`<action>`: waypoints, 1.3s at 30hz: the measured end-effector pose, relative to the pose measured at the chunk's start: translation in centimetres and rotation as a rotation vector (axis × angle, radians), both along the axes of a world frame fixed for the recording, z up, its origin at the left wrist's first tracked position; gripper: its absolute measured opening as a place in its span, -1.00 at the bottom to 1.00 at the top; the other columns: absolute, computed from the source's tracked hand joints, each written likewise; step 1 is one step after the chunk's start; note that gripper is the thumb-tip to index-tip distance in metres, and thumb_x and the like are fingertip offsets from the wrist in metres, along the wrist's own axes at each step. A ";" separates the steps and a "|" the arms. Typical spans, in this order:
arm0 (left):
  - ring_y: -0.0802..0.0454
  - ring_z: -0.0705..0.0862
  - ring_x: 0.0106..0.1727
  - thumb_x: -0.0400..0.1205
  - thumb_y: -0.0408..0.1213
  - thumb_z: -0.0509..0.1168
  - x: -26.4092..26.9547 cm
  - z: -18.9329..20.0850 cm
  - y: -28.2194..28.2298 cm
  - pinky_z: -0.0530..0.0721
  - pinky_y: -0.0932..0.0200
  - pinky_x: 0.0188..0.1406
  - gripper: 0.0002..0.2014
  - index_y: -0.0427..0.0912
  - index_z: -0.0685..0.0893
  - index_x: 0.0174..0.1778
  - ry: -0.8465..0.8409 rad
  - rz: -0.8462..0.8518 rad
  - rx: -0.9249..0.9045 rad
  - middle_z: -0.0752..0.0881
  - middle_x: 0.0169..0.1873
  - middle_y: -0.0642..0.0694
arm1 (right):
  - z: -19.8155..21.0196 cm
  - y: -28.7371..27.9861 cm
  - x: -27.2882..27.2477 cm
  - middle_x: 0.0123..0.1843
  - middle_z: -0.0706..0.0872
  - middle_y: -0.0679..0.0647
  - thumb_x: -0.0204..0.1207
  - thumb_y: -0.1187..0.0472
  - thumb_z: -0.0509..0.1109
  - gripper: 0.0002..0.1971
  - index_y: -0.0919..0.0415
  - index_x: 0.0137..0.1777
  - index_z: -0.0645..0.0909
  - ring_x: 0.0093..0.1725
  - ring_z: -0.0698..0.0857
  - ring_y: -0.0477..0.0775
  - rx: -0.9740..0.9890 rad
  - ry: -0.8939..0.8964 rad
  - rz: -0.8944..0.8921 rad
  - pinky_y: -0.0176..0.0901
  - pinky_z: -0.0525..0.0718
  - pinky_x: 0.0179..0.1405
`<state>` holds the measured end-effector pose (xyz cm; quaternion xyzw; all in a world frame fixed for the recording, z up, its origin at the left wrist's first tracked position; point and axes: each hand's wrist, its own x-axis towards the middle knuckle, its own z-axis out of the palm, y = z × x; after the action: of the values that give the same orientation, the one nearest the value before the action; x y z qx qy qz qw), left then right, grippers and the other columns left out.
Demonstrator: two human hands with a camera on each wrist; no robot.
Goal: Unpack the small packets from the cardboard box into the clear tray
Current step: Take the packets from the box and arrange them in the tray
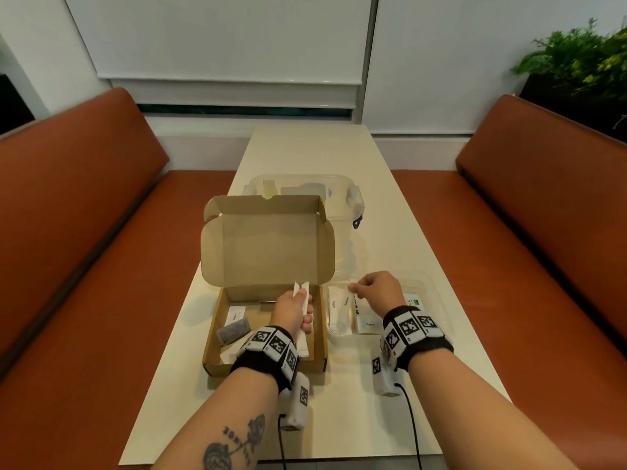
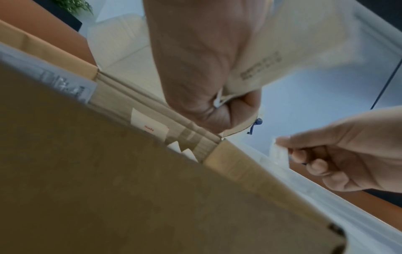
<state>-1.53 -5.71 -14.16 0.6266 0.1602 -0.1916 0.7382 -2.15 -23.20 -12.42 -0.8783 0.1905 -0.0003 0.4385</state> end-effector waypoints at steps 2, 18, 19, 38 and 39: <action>0.12 0.34 -0.64 0.77 -0.25 0.07 0.0 0.2 0.1 0.29 0.38 -0.76 -0.78 -0.29 0.51 -0.09 -0.008 0.000 -0.002 0.47 -0.46 -0.12 | -0.2 0.3 0.3 -0.33 0.68 0.05 0.47 0.14 0.49 -0.79 0.24 -0.30 0.66 -0.32 0.60 -0.01 -0.055 0.063 0.047 -0.26 0.51 -0.36; 0.16 0.37 -0.67 0.77 -0.22 0.08 0.5 -0.1 0.8 0.32 0.36 -0.78 -0.77 -0.28 0.52 -0.09 -0.013 0.003 -0.004 0.48 -0.44 -0.12 | -0.6 2.8 -1.0 -0.09 0.79 0.11 0.47 0.24 0.36 -0.88 0.24 -0.05 0.66 -0.05 0.76 0.08 -0.388 0.232 0.235 -0.03 0.73 0.07; 0.16 0.37 -0.67 0.77 -0.22 0.08 0.6 -0.2 0.8 0.32 0.36 -0.78 -0.77 -0.28 0.52 -0.09 -0.013 0.002 0.000 0.48 -0.44 -0.12 | -0.5 2.9 -1.1 -0.07 0.77 0.10 0.46 0.22 0.37 -0.86 0.22 -0.02 0.65 -0.04 0.75 0.08 -0.414 0.245 0.258 -0.04 0.73 0.06; 0.15 0.37 -0.69 0.77 -0.23 0.07 0.5 -0.2 0.4 0.30 0.37 -0.77 -0.77 -0.28 0.52 -0.08 -0.002 -0.002 0.007 0.49 -0.46 -0.12 | -0.9 2.8 -1.1 0.14 0.75 0.17 0.49 0.40 0.26 -0.50 0.11 0.44 0.50 0.08 0.74 0.13 -0.313 0.239 0.263 -0.06 0.70 0.14; 0.14 0.37 -0.68 0.77 -0.23 0.08 0.4 -0.2 0.4 0.31 0.37 -0.76 -0.78 -0.28 0.52 -0.08 0.000 -0.005 0.007 0.48 -0.46 -0.12 | -0.9 2.7 -1.0 0.13 0.75 0.17 0.49 0.41 0.25 -0.51 0.14 0.42 0.51 0.07 0.73 0.13 -0.323 0.249 0.280 -0.07 0.70 0.12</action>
<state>-1.09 -5.32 -14.34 0.6294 0.1593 -0.1929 0.7357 -3.14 -20.46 -13.35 -0.9481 0.1169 0.1384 0.2614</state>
